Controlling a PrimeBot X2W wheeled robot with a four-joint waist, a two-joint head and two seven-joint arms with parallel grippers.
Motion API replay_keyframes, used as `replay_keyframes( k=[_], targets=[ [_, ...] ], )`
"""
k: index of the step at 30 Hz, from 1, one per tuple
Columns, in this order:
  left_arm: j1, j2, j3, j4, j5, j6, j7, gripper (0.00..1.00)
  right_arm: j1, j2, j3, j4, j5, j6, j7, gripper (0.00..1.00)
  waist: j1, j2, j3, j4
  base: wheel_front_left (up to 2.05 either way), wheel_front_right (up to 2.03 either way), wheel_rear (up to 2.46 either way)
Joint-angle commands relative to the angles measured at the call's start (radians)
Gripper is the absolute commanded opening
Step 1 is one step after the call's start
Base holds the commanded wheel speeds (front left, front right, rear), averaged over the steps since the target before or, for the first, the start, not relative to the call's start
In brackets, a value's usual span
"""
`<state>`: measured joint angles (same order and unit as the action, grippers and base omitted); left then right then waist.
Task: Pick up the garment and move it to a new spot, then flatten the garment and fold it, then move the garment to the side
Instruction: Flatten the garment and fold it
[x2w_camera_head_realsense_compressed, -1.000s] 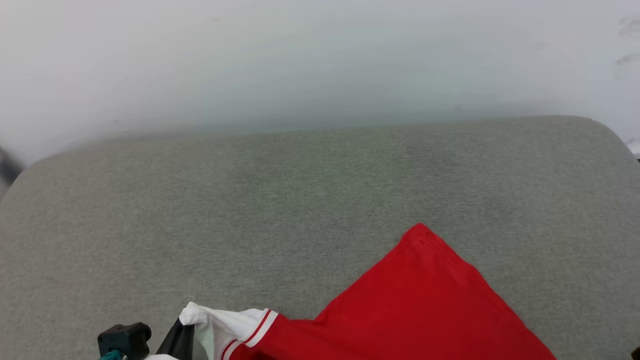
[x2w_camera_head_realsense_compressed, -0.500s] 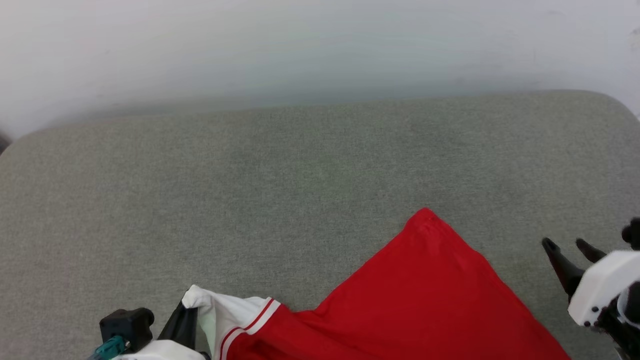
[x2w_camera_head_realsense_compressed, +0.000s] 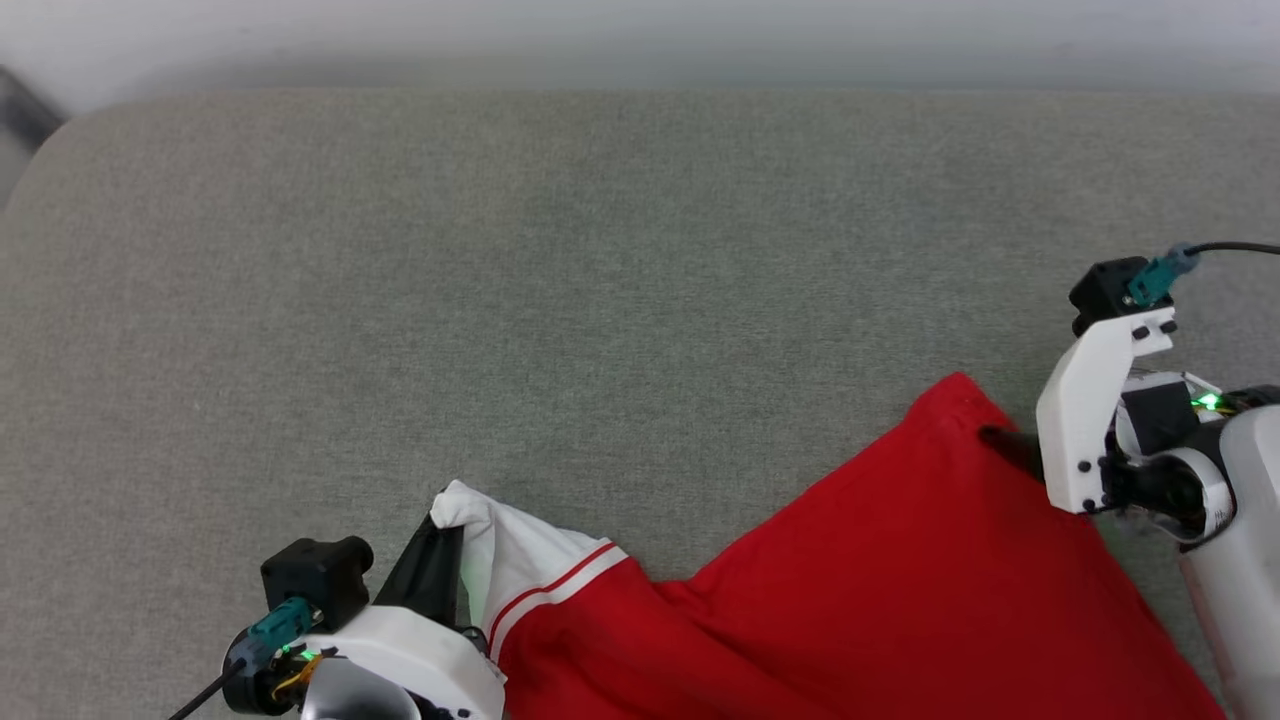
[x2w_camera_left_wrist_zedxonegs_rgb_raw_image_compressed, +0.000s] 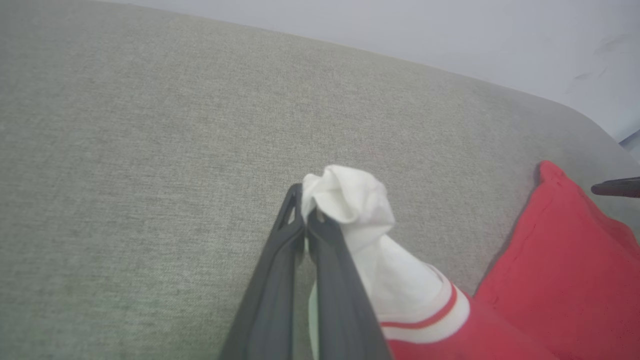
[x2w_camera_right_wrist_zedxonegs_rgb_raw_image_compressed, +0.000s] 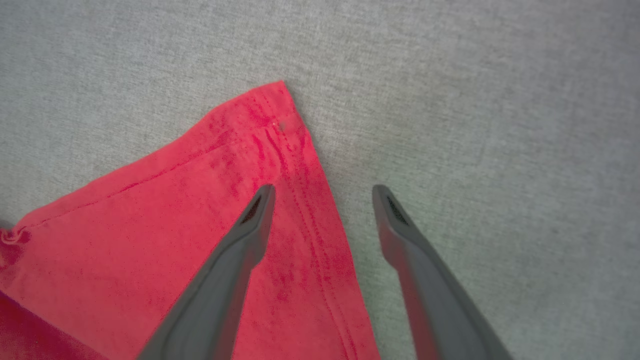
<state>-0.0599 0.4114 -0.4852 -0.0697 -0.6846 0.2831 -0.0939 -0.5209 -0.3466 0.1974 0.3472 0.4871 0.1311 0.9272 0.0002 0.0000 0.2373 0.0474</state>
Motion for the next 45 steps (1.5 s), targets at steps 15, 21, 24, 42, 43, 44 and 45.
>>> replay_keyframes(
  k=[15, 21, 24, 42, 43, 44, 45],
  targets=[
    [-0.066, -0.038, -0.025, 0.074, -0.002, -0.036, -0.035, 0.00, -0.096, -0.003, 0.222, 0.191, 0.089, 0.001, 0.032, 0.00, -0.0002, 0.0000, 0.017, 0.065, 0.00, 0.00, 0.00],
    [-0.098, 0.015, -0.008, 0.061, 0.012, -0.043, -0.011, 0.00, -0.140, -0.061, 0.241, 0.132, 0.121, -0.001, -0.086, 0.00, -0.0002, 0.0000, -0.082, 0.045, 0.00, 0.00, 0.00],
    [-0.138, 0.054, 0.001, 0.042, 0.018, -0.059, 0.017, 0.00, -0.149, -0.081, 0.228, 0.107, 0.131, -0.001, -0.121, 0.00, -0.0002, 0.0000, -0.145, 0.029, 0.00, 0.00, 0.00],
    [-0.730, 0.114, 0.071, 0.128, 0.043, -0.171, 0.174, 0.00, -0.351, -0.107, 0.060, -0.009, 0.073, -0.001, -0.143, 0.00, -0.0002, 0.0000, -0.237, -0.071, 0.00, 0.00, 0.00],
    [-0.774, 0.104, 0.074, 0.160, 0.032, -0.181, 0.185, 0.00, -0.380, -0.106, 0.052, -0.007, 0.064, -0.001, -0.154, 0.00, -0.0002, 0.0000, -0.226, -0.075, 0.00, 0.00, 0.00],
    [-0.823, 0.093, 0.080, 0.189, 0.024, -0.190, 0.194, 0.00, -0.411, -0.106, 0.043, -0.005, 0.058, -0.001, -0.161, 0.00, -0.0002, 0.0000, -0.207, -0.078, 0.00, 0.00, 0.00],
    [-0.875, 0.094, 0.080, 0.223, 0.033, -0.197, 0.201, 0.00, -0.442, -0.104, 0.034, -0.003, 0.048, -0.001, -0.176, 0.00, -0.0002, 0.0000, -0.187, -0.081, 0.00, 0.00, 0.00]
  ],
)
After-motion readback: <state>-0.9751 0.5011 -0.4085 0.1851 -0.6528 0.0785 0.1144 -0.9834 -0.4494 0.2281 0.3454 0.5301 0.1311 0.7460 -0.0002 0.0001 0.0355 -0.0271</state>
